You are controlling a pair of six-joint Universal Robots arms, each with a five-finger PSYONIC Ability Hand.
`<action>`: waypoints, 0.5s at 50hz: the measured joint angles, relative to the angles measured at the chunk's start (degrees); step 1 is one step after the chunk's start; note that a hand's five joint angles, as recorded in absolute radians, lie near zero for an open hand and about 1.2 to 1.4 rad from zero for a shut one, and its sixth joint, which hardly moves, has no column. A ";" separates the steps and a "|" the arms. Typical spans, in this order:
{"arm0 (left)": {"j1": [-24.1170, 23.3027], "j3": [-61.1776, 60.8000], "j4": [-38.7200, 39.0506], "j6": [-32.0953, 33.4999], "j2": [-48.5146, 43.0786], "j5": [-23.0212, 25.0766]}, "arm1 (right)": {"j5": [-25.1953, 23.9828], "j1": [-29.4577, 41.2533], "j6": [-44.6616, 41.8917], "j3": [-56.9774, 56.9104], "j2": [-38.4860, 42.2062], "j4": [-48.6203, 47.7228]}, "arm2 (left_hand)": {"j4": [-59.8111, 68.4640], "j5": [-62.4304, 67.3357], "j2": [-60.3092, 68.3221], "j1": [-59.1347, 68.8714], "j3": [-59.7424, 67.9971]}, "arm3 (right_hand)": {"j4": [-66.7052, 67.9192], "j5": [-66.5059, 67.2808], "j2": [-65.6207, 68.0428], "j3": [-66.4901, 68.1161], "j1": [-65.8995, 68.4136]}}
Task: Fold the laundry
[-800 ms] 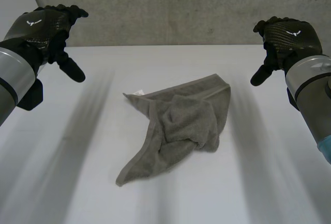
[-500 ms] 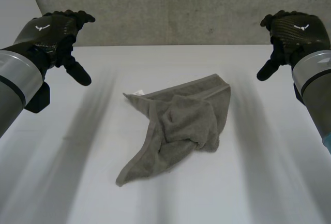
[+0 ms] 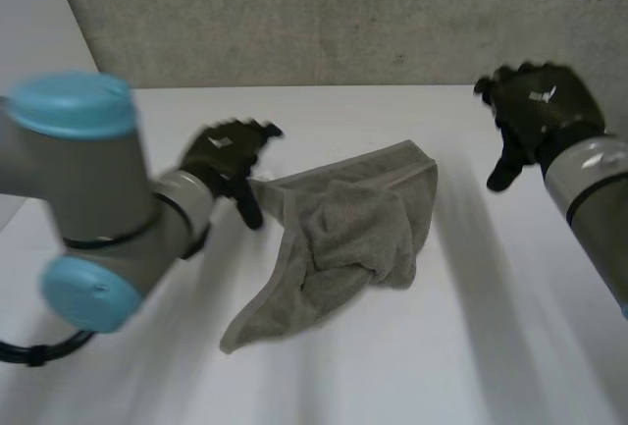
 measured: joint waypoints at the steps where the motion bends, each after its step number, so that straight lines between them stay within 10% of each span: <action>1: -1.15 1.22 0.65 0.16 -2.97 0.02 | -0.83 -0.41 -0.54 1.11 0.07 -0.05 | 0.00 0.00 0.00 0.00 0.00 | 0.00 0.00 0.00 0.00 0.00; 12: -5.20 8.77 4.67 3.74 -18.26 -0.88 | -10.52 -4.16 -1.39 8.55 2.85 -0.20 | 3.36 1.54 0.40 3.37 3.63 | 0.00 -0.12 0.00 0.00 0.00; 15: -5.25 9.68 5.03 6.26 -19.78 -1.79 | -12.42 -4.29 -1.18 8.85 4.18 -0.15 | 10.81 9.29 7.48 11.72 10.69 | 0.00 -0.13 0.00 0.00 0.00; 18: -5.18 9.81 5.39 10.61 -20.01 -4.12 | -14.87 -4.27 -0.78 7.77 7.13 -0.10 | 45.40 43.54 42.95 46.66 45.06 | 0.00 -0.14 0.00 0.00 0.00; 25: -5.25 4.66 5.21 13.93 -12.28 -6.78 | -15.99 -3.92 1.13 -0.45 14.14 0.89 | 57.75 54.89 54.42 54.62 57.35 | 0.00 -0.16 0.00 0.00 0.00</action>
